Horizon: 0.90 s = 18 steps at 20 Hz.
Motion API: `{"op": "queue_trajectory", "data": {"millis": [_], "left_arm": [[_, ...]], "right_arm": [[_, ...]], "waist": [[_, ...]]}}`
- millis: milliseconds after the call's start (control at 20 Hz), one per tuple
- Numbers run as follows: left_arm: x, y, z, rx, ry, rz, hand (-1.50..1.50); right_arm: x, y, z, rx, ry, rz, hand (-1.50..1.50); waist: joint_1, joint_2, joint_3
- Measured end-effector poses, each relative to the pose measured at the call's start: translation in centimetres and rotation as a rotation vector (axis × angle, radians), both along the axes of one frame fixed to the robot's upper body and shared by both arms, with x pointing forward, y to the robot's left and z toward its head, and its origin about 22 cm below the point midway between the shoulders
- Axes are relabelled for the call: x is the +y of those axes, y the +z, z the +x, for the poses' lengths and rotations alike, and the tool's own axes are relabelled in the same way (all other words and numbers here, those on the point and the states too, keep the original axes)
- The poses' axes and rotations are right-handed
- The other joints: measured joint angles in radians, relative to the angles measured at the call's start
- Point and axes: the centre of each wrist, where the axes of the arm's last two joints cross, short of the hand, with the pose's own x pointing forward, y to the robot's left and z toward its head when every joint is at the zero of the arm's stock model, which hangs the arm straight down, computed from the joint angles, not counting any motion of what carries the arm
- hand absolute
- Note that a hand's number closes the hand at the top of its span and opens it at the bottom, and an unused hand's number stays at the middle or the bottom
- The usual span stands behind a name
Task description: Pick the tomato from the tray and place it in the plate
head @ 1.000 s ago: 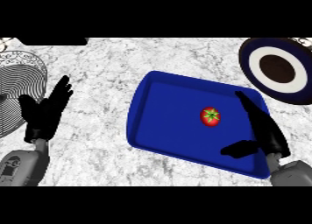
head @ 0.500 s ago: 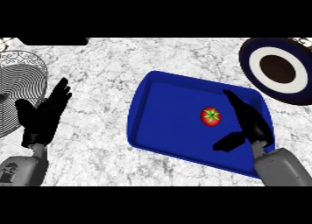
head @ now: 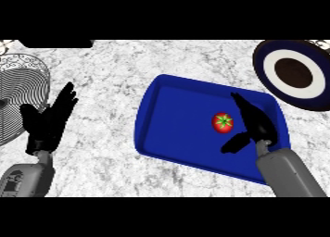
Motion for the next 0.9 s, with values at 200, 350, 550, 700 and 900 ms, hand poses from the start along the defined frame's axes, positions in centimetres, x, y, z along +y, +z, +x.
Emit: {"op": "queue_trajectory", "data": {"millis": [200,350,550,700,900], "left_arm": [[0.2,-0.2,0.0,-0.001,-0.006,0.003,0.00],[1.1,0.0,0.2,-0.004,0.000,0.005,0.00],[0.8,0.0,-0.5,0.000,-0.005,0.005,0.00],[0.6,-0.2,-0.2,0.001,-0.006,0.004,0.00],[0.1,-0.2,0.1,-0.004,0.001,0.004,0.00]], "right_arm": [[0.3,-0.5,0.4,0.025,0.017,-0.015,-1.50],[0.5,-0.6,0.9,0.054,0.058,-0.027,1.50],[1.2,-0.8,1.0,0.038,0.125,-0.038,1.50],[1.6,-0.8,1.6,0.024,0.151,-0.032,1.50],[2.5,0.2,2.4,-0.004,0.165,0.007,1.50]], "waist": [[-0.001,-0.003,-0.002],[-0.002,-0.006,-0.005],[-0.003,-0.010,-0.010],[-0.004,-0.011,-0.013],[-0.002,-0.006,-0.009]]}}
